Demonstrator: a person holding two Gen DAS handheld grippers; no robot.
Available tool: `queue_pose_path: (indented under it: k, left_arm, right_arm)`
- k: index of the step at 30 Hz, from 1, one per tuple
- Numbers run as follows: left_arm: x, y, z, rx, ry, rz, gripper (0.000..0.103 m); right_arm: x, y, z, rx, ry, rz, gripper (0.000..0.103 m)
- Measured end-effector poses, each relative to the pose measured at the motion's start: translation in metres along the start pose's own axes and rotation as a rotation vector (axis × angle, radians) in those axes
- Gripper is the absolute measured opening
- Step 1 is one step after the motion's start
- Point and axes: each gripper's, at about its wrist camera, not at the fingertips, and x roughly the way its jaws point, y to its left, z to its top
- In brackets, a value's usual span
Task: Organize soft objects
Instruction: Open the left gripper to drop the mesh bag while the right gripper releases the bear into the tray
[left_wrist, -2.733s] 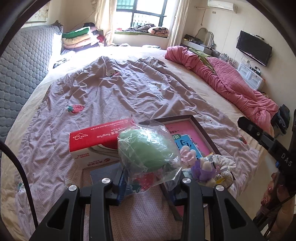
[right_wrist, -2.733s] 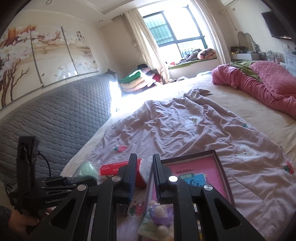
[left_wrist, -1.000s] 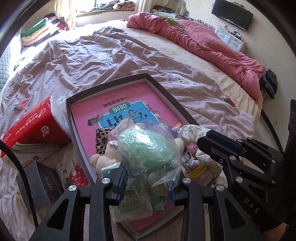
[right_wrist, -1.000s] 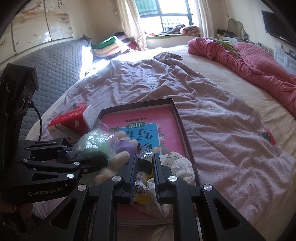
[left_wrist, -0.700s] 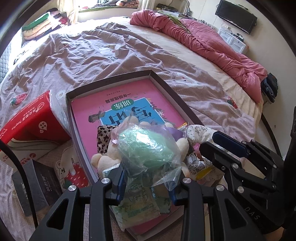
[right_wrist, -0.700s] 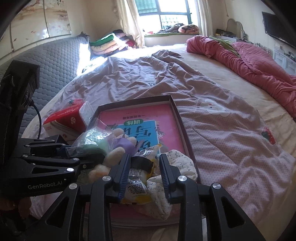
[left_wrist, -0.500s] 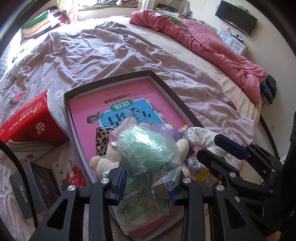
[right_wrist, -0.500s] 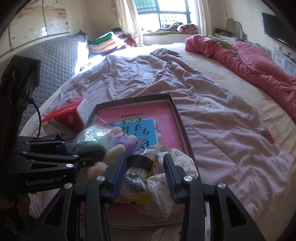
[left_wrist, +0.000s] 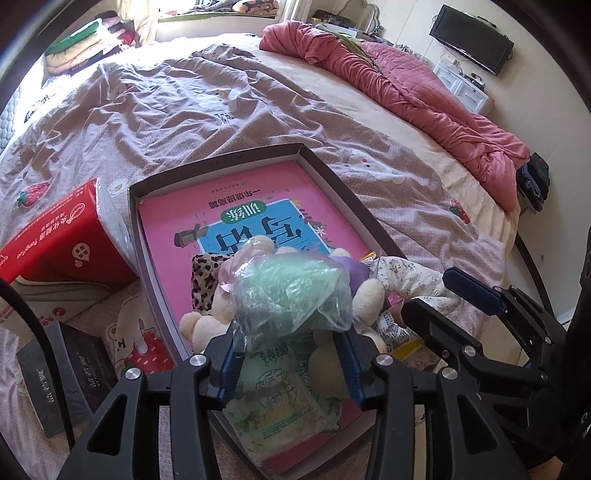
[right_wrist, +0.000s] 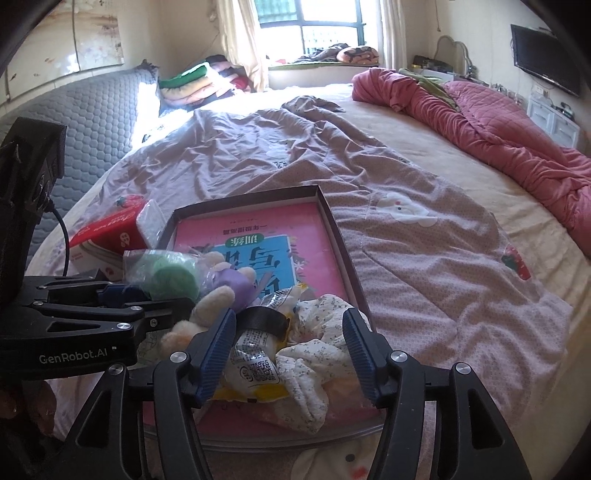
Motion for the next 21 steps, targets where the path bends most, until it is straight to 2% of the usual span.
queue_pose_path:
  k: [4, 14, 21]
  left_arm:
    - [-0.002, 0.003, 0.0, -0.013, -0.007, -0.007, 0.058]
    - [-0.005, 0.01, -0.001, -0.036, -0.002, -0.002, 0.071]
    - [-0.008, 0.019, -0.003, -0.069, -0.001, 0.003, 0.073]
  right_arm:
    - [-0.002, 0.0, 0.0, 0.007, -0.006, 0.004, 0.064]
    - [-0.007, 0.0, 0.003, 0.003, -0.011, -0.016, 0.065]
    - [-0.01, 0.001, 0.005, -0.003, -0.016, -0.032, 0.071]
